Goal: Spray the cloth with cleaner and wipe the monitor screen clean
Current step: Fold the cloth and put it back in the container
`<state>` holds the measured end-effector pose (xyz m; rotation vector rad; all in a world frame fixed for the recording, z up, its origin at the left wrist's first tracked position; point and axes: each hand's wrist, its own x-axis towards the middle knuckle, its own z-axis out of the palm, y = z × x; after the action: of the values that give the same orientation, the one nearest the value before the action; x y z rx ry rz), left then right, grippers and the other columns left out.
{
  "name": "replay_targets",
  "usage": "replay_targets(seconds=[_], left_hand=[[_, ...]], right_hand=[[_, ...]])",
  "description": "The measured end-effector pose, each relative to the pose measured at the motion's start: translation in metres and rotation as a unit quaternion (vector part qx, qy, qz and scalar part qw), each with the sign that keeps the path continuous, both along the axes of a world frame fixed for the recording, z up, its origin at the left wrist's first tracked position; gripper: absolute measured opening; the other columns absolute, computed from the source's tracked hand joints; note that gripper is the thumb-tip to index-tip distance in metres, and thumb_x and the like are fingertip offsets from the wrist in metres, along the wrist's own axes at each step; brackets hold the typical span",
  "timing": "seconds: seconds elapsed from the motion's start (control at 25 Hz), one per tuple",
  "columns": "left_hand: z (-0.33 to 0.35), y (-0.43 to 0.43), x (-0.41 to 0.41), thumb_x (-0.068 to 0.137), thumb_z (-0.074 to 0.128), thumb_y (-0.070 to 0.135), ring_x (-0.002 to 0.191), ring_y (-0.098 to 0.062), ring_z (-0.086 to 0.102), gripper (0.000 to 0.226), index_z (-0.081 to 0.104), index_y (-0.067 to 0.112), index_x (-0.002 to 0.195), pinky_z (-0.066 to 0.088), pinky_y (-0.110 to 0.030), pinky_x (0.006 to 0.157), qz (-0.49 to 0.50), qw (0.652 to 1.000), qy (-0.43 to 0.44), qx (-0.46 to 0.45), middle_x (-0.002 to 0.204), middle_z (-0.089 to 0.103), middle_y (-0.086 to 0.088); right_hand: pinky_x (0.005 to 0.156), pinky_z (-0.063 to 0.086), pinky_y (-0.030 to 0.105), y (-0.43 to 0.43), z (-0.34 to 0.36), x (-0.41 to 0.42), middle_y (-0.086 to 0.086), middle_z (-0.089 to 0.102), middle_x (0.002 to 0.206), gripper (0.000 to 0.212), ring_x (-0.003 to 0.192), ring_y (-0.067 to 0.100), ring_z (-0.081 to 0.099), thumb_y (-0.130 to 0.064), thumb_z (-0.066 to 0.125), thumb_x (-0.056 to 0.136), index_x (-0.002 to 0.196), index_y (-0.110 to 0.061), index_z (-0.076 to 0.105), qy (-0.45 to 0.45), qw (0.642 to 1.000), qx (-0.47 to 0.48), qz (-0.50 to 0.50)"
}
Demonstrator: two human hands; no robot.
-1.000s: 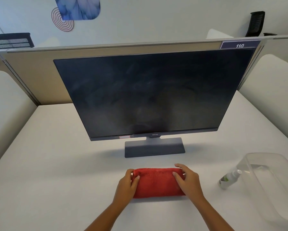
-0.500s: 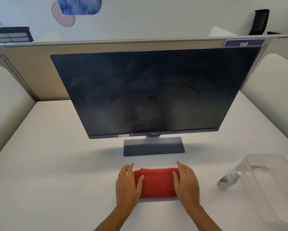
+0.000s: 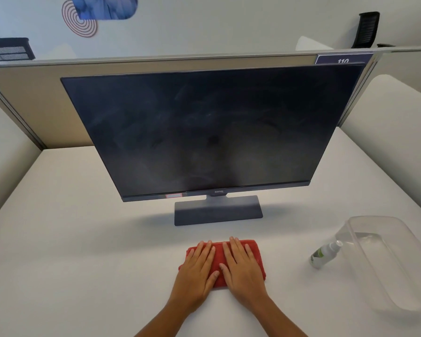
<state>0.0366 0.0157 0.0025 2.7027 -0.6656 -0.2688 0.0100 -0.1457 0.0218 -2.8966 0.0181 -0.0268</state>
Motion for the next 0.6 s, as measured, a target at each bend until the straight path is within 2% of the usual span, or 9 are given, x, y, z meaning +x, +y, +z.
replay_targets(seconds=[0.08, 0.16, 0.2, 0.28, 0.4, 0.44, 0.52, 0.6], left_hand=[[0.004, 0.004, -0.001, 0.093, 0.014, 0.058, 0.144, -0.019, 0.0, 0.065, 0.003, 0.021, 0.146, -0.015, -0.032, 0.113, -0.009, 0.999, -0.039, 0.009, 0.155, 0.0, 0.002], [0.013, 0.01, -0.002, 0.095, 0.023, 0.051, 0.14, -0.026, 0.022, 0.062, 0.027, 0.014, 0.145, -0.02, -0.031, 0.109, -0.033, 0.998, -0.056, 0.02, 0.152, 0.026, -0.004], [0.017, 0.012, -0.003, 0.094, 0.025, 0.049, 0.138, -0.027, 0.028, 0.061, 0.032, 0.013, 0.143, -0.021, -0.032, 0.108, -0.042, 0.997, -0.059, 0.026, 0.15, 0.032, -0.005], [0.019, 0.019, -0.002, 0.094, 0.024, 0.052, 0.14, -0.028, 0.026, 0.064, 0.029, 0.014, 0.144, -0.016, -0.031, 0.111, -0.053, 0.997, -0.055, 0.026, 0.152, 0.026, -0.006], [0.012, 0.027, -0.001, 0.091, 0.015, 0.06, 0.145, -0.023, -0.009, 0.069, -0.004, 0.022, 0.147, -0.009, -0.032, 0.116, -0.036, 0.998, -0.023, 0.047, 0.154, -0.015, -0.003], [0.01, 0.03, -0.002, 0.092, 0.015, 0.059, 0.144, -0.022, -0.014, 0.069, -0.009, 0.023, 0.146, -0.007, -0.033, 0.116, -0.027, 0.999, -0.011, 0.046, 0.153, -0.02, -0.003], [0.014, 0.033, -0.006, 0.094, 0.022, 0.055, 0.145, -0.023, -0.011, 0.069, -0.009, 0.02, 0.146, -0.001, -0.034, 0.117, -0.007, 1.0, 0.017, 0.025, 0.155, -0.018, -0.005], [0.021, 0.032, -0.012, 0.096, 0.03, 0.048, 0.145, -0.024, 0.002, 0.068, -0.003, 0.016, 0.148, 0.012, -0.035, 0.117, 0.034, 0.996, 0.056, -0.054, 0.158, -0.01, -0.007]], right_hand=[[0.1, 0.04, 0.046, -0.009, 0.0, -0.001, 0.008, 0.059, 0.132, 0.066, 0.12, 0.026, 0.057, -0.048, 0.011, 0.099, 0.129, -0.014, 0.058, 0.009, 1.0, -0.007, -0.007], [0.103, 0.037, 0.049, -0.02, 0.0, -0.003, 0.012, 0.055, 0.135, 0.064, 0.124, 0.029, 0.053, -0.045, 0.012, 0.099, 0.132, -0.011, 0.055, 0.017, 1.0, -0.01, -0.018], [0.104, 0.036, 0.049, -0.025, -0.001, -0.004, 0.013, 0.054, 0.137, 0.063, 0.126, 0.031, 0.051, -0.044, 0.013, 0.099, 0.133, -0.011, 0.054, 0.014, 0.999, -0.013, -0.031], [0.104, 0.035, 0.05, -0.032, -0.001, -0.008, 0.016, 0.052, 0.137, 0.064, 0.126, 0.033, 0.05, -0.045, 0.011, 0.099, 0.134, -0.011, 0.052, 0.006, 0.998, -0.015, -0.062], [0.101, 0.039, 0.051, -0.033, 0.002, -0.014, 0.02, 0.055, 0.133, 0.071, 0.122, 0.036, 0.053, -0.044, 0.003, 0.099, 0.131, -0.008, 0.054, 0.005, 0.994, -0.022, -0.103], [0.1, 0.04, 0.051, -0.032, 0.003, -0.016, 0.022, 0.056, 0.131, 0.073, 0.121, 0.037, 0.054, -0.044, 0.001, 0.099, 0.13, -0.007, 0.056, 0.009, 0.993, -0.019, -0.114], [0.102, 0.04, 0.05, -0.028, 0.009, -0.018, 0.024, 0.053, 0.133, 0.069, 0.124, 0.038, 0.051, -0.041, 0.004, 0.1, 0.131, -0.004, 0.053, 0.009, 0.99, -0.007, -0.139], [0.111, 0.028, 0.047, -0.019, 0.015, -0.017, 0.026, 0.039, 0.144, 0.052, 0.135, 0.038, 0.036, -0.032, 0.024, 0.102, 0.14, -0.001, 0.039, 0.0, 0.985, -0.005, -0.173]])
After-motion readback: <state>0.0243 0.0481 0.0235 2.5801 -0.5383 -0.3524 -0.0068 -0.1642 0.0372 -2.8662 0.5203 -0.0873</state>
